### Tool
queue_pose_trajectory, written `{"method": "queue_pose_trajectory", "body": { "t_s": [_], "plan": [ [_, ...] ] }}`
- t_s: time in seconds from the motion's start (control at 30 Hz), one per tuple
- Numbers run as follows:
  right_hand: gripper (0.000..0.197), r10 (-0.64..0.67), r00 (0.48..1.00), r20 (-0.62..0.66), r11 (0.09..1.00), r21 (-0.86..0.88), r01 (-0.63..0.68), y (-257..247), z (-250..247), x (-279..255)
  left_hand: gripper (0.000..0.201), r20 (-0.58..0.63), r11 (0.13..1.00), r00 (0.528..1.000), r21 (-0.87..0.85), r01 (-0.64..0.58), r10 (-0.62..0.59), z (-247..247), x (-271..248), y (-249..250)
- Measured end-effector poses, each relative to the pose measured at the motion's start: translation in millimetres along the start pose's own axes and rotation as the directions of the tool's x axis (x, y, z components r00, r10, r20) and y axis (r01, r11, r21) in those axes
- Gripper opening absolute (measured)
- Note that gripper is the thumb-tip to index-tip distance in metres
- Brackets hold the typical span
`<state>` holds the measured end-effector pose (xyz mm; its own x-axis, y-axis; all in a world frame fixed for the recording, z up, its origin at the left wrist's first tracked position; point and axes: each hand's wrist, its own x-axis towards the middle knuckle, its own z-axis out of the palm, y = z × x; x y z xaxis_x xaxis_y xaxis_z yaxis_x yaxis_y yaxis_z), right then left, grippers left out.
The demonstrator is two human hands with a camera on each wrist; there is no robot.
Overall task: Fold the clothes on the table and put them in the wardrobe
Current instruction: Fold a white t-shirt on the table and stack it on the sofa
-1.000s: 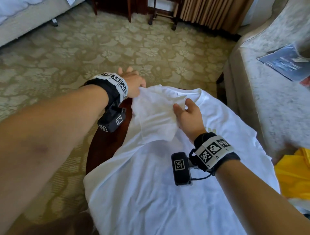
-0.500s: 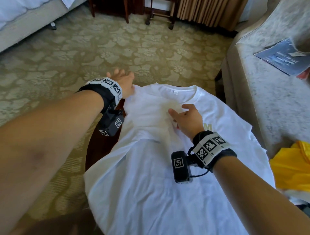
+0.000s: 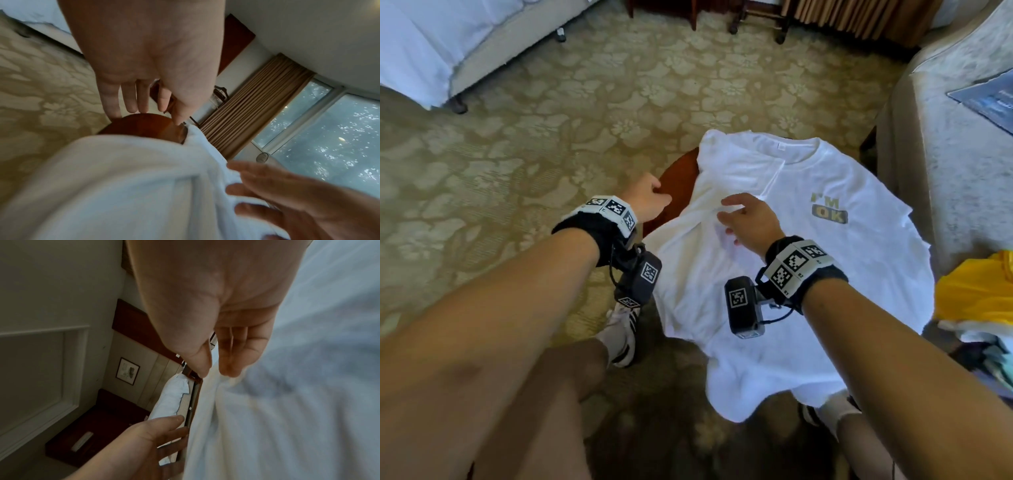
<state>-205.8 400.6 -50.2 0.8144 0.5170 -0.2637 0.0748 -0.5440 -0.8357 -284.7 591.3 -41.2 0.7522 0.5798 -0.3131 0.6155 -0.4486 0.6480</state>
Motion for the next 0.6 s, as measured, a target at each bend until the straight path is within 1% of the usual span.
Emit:
{"method": "queue_pose_trajectory", "body": {
  "t_s": [0.03,0.1,0.13,0.23,0.27,0.33,0.37,0.43,0.47,0.5,0.53,0.57,0.6],
  "plan": [
    [0.031,-0.030,0.999,0.045,0.998,-0.058,0.032,-1,6,-7,0.010,0.032,0.999,0.999,-0.032,0.038,-0.037,3,-14,-8],
    [0.041,-0.073,0.990,0.119,0.983,-0.159,0.092,-2,13,-16,0.050,0.107,0.984,0.988,-0.126,0.125,-0.112,9,-31,-23],
    [0.045,-0.076,0.985,0.153,0.975,-0.197,0.106,-1,16,-19,0.061,0.147,0.968,0.978,-0.179,0.176,-0.150,12,-40,-26],
    [0.054,-0.040,0.974,0.224,0.924,-0.362,0.121,7,21,-13,0.078,0.224,0.930,0.954,-0.263,0.256,-0.200,10,-51,-32],
    [0.057,-0.019,0.971,0.236,0.889,-0.441,0.125,11,22,-10,0.085,0.265,0.922,0.938,-0.254,0.291,-0.223,6,-53,-31],
    [0.065,-0.005,0.969,0.246,0.818,-0.557,0.146,17,24,-5,0.094,0.326,0.935,0.911,-0.163,0.316,-0.251,-4,-59,-28],
    [0.068,-0.012,0.968,0.250,0.793,-0.588,0.162,18,25,-4,0.087,0.364,0.952,0.899,-0.087,0.294,-0.245,-8,-61,-27],
    [0.070,-0.017,0.968,0.252,0.749,-0.638,0.179,20,25,-2,0.051,0.428,0.975,0.876,0.078,0.210,-0.223,-15,-71,-21],
    [0.070,-0.015,0.966,0.256,0.734,-0.653,0.185,20,27,-3,0.044,0.437,0.975,0.873,0.137,0.172,-0.216,-16,-77,-21],
    [0.070,-0.006,0.967,0.254,0.725,-0.665,0.179,19,27,-4,0.045,0.432,0.974,0.880,0.189,0.126,-0.197,-17,-81,-21],
    [0.071,-0.003,0.968,0.251,0.723,-0.668,0.175,18,27,-4,0.048,0.413,0.971,0.896,0.229,0.070,-0.162,-17,-84,-22],
    [0.072,0.000,0.969,0.248,0.725,-0.667,0.171,17,28,-5,0.044,0.386,0.965,0.916,0.263,0.008,-0.113,-18,-88,-22],
    [0.073,0.005,0.970,0.243,0.731,-0.663,0.162,16,29,-5,0.035,0.363,0.953,0.930,0.298,-0.057,-0.058,-18,-92,-21]
  ]
}}
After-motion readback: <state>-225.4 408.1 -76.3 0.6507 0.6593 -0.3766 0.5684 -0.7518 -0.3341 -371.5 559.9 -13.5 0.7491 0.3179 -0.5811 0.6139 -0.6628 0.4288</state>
